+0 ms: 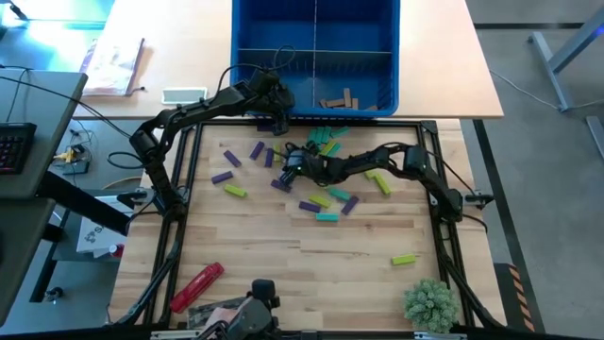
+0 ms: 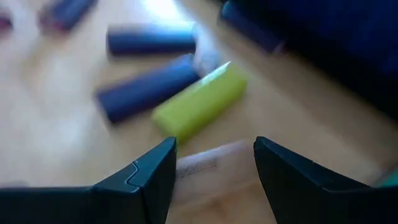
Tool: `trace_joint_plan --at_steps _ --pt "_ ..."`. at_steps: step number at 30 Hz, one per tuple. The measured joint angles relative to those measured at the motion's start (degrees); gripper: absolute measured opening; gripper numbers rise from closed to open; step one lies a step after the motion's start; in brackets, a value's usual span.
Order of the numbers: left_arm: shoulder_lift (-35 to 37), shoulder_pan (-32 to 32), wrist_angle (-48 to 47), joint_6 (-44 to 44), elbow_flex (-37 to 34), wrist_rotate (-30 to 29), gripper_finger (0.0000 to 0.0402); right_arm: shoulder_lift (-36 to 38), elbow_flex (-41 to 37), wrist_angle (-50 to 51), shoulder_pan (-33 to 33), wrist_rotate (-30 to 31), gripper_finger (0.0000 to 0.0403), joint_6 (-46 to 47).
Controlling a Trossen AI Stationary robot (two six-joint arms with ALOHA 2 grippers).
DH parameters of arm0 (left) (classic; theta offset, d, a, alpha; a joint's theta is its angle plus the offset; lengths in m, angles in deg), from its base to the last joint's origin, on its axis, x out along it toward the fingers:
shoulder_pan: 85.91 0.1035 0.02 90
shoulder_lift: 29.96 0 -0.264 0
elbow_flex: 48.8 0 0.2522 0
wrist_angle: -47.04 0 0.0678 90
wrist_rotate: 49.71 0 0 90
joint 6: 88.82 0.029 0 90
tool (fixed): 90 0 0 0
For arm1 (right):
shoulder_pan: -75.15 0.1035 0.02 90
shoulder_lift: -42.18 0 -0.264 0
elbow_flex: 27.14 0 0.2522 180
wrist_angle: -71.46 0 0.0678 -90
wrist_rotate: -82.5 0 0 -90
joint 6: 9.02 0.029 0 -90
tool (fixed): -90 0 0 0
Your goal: Sort blocks
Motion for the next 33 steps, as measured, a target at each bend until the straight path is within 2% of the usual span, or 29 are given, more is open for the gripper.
trace_joint_plan --at_steps 5,12,15,19,24,26,31,33 --pt "0.00 -0.02 -0.08 0.35 0.00 -1.00 0.0180 1.24 5.25 19.84 1.46 -5.96 0.0201 3.21" --pt "0.00 -0.02 -0.31 0.63 0.00 -1.23 0.0180 8.97 1.19 34.25 7.67 -8.69 0.0201 7.51" --pt "0.00 -0.02 -0.28 0.63 0.00 -1.21 0.0180 15.09 -5.23 33.32 10.73 -6.41 0.0201 12.91" --pt "0.00 -0.02 -0.20 0.94 0.00 -1.23 0.0180 22.95 -14.45 24.15 13.55 0.07 0.0201 22.15" --pt "0.00 -0.02 -0.01 0.91 0.00 -1.21 0.0180 22.93 -19.99 17.65 14.19 0.11 0.0201 31.37" --pt "0.00 -0.04 -0.04 0.90 0.00 -1.20 0.0180 21.87 -19.85 17.11 14.08 -0.90 0.0201 27.82" --pt "0.00 -0.02 -0.19 0.89 0.00 -1.25 0.0180 20.41 -18.73 17.41 13.33 -2.07 0.0201 3.58" --pt "0.00 -0.02 -0.37 0.46 0.00 -1.24 0.0180 20.74 -18.52 15.96 11.48 -8.02 0.0201 -6.15"
